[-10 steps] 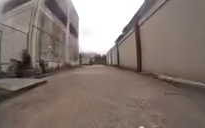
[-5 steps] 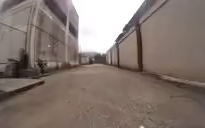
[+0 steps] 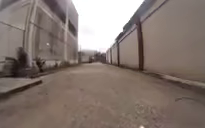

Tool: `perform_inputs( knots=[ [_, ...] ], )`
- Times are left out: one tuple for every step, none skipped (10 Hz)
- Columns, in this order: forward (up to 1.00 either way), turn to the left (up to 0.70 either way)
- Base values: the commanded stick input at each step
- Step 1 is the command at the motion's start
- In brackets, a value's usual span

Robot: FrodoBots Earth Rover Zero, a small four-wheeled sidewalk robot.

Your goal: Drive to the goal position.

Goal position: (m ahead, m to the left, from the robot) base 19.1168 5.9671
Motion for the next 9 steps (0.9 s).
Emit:
perform_inputs(
  knots=[
    [0.3,0.0],
    [0.3,0.0],
    [0.3,0.0],
    [0.3,0.0],
    [0.3,0.0],
    [0.3,0.0],
    [0.3,0.0],
    [0.3,0.0],
    [0.3,0.0]
  ],
)
